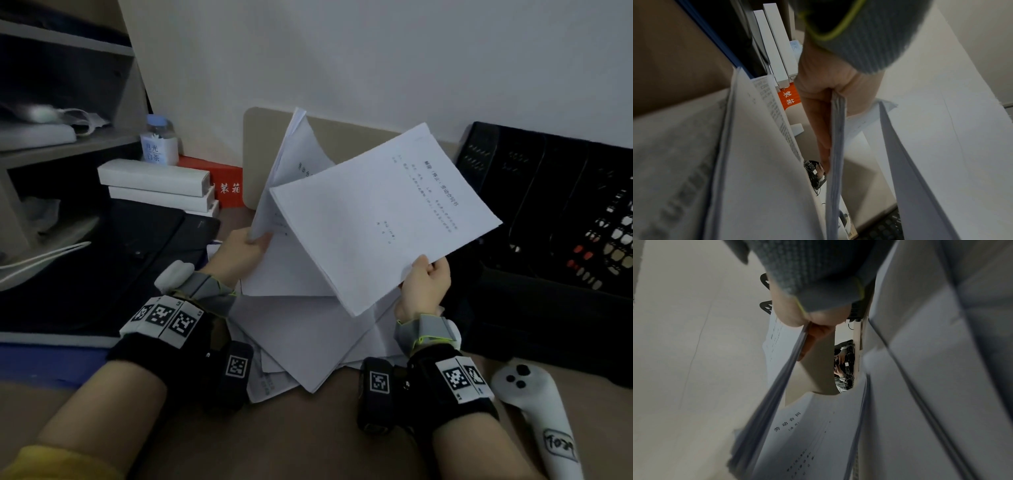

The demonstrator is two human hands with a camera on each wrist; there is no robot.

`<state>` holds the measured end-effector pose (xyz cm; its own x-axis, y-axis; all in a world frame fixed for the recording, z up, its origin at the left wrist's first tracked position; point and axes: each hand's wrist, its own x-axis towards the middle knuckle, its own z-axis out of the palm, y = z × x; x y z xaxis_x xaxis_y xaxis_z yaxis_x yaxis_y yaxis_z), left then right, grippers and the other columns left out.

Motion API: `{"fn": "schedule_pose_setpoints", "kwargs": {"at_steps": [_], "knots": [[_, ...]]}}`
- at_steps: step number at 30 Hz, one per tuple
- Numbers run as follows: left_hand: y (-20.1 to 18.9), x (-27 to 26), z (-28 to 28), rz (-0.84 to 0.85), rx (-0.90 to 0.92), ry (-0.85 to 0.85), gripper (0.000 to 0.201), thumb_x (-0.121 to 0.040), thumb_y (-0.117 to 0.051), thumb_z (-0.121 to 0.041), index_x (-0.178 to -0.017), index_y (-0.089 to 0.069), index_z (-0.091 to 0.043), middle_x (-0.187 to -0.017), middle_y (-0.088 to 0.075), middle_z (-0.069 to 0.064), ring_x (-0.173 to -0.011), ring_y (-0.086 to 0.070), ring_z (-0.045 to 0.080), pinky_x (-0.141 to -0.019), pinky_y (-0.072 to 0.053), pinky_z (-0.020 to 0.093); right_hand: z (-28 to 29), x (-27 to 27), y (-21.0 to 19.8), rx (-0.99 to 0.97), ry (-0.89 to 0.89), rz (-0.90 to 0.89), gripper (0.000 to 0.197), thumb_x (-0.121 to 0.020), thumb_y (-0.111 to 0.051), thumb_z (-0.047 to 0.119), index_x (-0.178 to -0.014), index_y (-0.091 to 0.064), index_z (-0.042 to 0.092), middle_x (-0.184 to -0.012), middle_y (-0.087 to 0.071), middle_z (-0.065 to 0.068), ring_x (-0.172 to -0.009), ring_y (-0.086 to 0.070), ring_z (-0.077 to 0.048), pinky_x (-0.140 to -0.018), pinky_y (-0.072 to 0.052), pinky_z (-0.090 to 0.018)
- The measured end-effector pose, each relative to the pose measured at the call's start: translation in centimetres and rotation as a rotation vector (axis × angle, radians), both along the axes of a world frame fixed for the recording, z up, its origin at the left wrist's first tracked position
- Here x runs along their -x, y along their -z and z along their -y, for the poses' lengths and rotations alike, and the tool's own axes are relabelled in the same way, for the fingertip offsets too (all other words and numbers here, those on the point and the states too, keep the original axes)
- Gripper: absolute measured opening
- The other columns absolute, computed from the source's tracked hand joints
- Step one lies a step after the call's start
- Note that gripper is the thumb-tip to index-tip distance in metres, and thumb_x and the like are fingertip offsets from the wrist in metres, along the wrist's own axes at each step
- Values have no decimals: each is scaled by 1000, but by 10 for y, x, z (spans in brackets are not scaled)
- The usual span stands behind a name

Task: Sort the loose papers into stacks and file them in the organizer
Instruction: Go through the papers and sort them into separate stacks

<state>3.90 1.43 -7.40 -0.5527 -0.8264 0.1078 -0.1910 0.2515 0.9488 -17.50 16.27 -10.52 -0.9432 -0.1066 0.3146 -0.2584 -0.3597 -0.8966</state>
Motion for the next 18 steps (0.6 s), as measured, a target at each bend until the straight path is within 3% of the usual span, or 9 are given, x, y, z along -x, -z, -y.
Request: {"fn": "schedule_pose_setpoints", "kwargs": {"at_steps": [2,4,5,7,9,11,13,15,18], "knots": [[-2,-2,-5,-11,-23,30,35,-95,-54,-41,-108,-62,-10,-100,-67,10,-100,-62,32,-97,-49,51,-1,0,0,-20,-27,-13,33,-95,-38,1,-66,-35,17,-63,-31,2,-53,-29,-7,-48,-30,-14],[-3,-3,-6,-37,-50,49,47,-88,-62,-40,-116,-59,-2,-100,-64,14,-101,-59,34,-97,-48,43,-2,-2,-1,-33,-61,-23,32,-94,-39,1,-66,-35,14,-63,-28,1,-52,-27,-5,-48,-28,-16],[-3,-2,-6,-38,-62,61,57,-86,-62,-36,-124,-55,6,-98,-64,15,-96,-60,31,-88,-51,34,-5,-3,-2,-48,-76,-31,29,-94,-39,1,-67,-38,11,-62,-28,1,-50,-27,-3,-48,-27,-16],[-4,-5,-3,-10,-56,95,41,-95,-56,-14,-127,-52,10,-84,-68,0,-74,-65,10,-60,-51,15,-6,-5,-3,-84,-113,-60,24,-95,-40,1,-71,-42,6,-62,-30,1,-50,-28,-1,-49,-27,-17],[0,-9,4,-13,-81,107,29,-96,-51,-2,-123,-54,7,-83,-68,-1,-58,-65,-2,-50,-49,10,-3,-7,-4,-124,-164,-78,21,-95,-41,3,-76,-49,3,-66,-39,-3,-57,-36,-5,-56,-31,-21],[2,-9,8,-17,-96,112,23,-94,-53,-2,-115,-59,3,-85,-71,2,-56,-67,-1,-52,-52,15,-2,-6,-4,-136,-181,-77,17,-95,-43,5,-89,-59,1,-74,-53,-4,-66,-47,-9,-63,-40,-23],[4,-9,9,-17,-99,141,12,-93,-58,-4,-102,-64,-8,-84,-75,-3,-66,-70,3,-61,-54,23,-1,-8,-6,-138,-214,-58,19,-96,-44,4,-100,-62,1,-81,-63,-1,-68,-58,-6,-65,-47,-21],[6,-9,9,-16,-113,170,14,-93,-58,-6,-101,-66,-14,-91,-75,-1,-84,-72,12,-68,-54,25,-2,-10,-7,-130,-240,-38,19,-96,-43,1,-100,-62,1,-80,-65,1,-63,-60,-1,-59,-49,-15],[2,-9,1,-48,-161,190,15,-96,-55,-14,-107,-65,-11,-106,-70,8,-81,-70,12,-67,-55,23,-2,-12,-7,-132,-250,-9,17,-97,-44,2,-96,-60,3,-76,-61,0,-64,-56,-8,-57,-46,-14]]}}
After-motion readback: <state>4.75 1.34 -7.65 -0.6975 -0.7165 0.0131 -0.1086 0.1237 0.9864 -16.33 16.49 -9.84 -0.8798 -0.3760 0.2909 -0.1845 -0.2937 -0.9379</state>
